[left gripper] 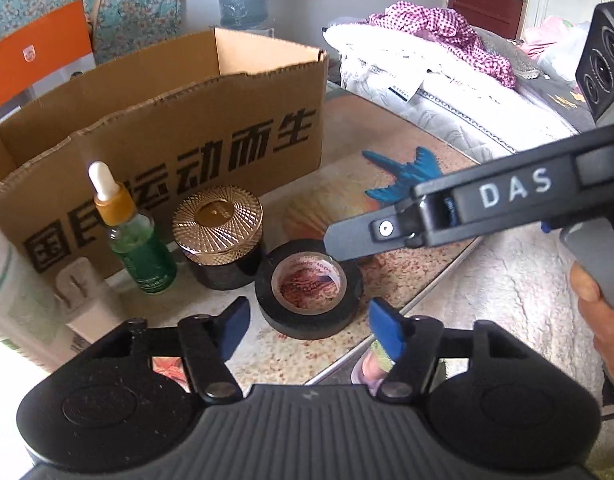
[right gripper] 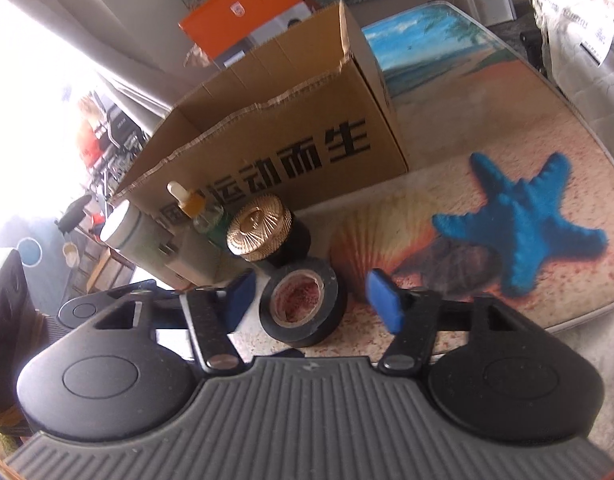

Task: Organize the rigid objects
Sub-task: 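Close the right tool on the side of the black tape roll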

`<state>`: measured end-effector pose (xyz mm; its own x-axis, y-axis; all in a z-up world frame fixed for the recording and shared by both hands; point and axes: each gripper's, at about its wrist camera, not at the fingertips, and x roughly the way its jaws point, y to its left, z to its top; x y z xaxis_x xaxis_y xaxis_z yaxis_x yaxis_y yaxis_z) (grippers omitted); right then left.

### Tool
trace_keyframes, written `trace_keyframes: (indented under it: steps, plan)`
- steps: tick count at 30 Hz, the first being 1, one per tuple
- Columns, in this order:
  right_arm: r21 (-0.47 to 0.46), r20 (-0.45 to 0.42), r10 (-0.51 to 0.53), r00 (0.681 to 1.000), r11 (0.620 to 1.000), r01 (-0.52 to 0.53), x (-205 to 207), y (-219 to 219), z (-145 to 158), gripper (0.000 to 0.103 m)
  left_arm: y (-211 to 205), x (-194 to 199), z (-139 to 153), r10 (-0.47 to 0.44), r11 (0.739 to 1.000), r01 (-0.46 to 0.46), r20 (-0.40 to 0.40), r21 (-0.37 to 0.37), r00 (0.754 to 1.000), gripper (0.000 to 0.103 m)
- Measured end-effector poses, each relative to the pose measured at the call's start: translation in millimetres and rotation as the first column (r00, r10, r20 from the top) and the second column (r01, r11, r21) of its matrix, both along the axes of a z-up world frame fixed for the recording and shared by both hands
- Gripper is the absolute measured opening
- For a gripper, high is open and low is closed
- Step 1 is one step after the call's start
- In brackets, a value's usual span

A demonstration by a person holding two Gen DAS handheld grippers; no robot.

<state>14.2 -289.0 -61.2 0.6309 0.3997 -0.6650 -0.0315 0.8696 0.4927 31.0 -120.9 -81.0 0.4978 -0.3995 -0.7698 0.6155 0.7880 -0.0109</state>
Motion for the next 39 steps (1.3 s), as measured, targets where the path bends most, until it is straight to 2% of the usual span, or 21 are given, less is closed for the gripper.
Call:
trace_keyframes:
  steps: [3, 7, 9, 21, 27, 39]
  plan:
    - [-0.008, -0.015, 0.01, 1.0, 1.0, -0.01, 5.6, 3.3, -6.6, 0.038, -1.0, 3.9, -3.9, -0.004, 1.0, 0.004, -0.009, -0.002, 1.0, 0.063]
    - [-0.013, -0.038, 0.021, 0.999, 1.0, -0.021, 12.5, 6.7, -15.3, 0.028, -1.2, 5.4, -6.3, -0.015, 1.0, 0.015, -0.01, -0.006, 1.0, 0.06]
    - [-0.006, -0.049, 0.029, 0.998, 1.0, -0.029, 15.6, 8.4, -18.7, 0.027, 0.1, 5.2, -6.3, -0.016, 1.0, 0.016, -0.009, -0.008, 1.0, 0.06]
    - [0.004, -0.057, 0.093, 0.994, 0.996, -0.093, 19.2, 32.8, -21.1, 0.027, 23.5, -2.5, -2.7, 0.026, 1.0, -0.026, -0.029, 0.004, 0.999, 0.059]
    - [-0.022, -0.047, 0.117, 0.992, 0.993, -0.118, 23.6, 46.0, -21.0, 0.028, 25.5, -0.2, -4.8, 0.042, 0.999, -0.041, -0.038, 0.026, 0.998, 0.069]
    - [-0.068, -0.026, 0.12, 0.992, 0.99, -0.122, 24.9, 49.5, -22.4, 0.028, 18.4, 8.2, -8.2, 0.021, 0.999, -0.021, -0.009, 0.042, 1.0, 0.072]
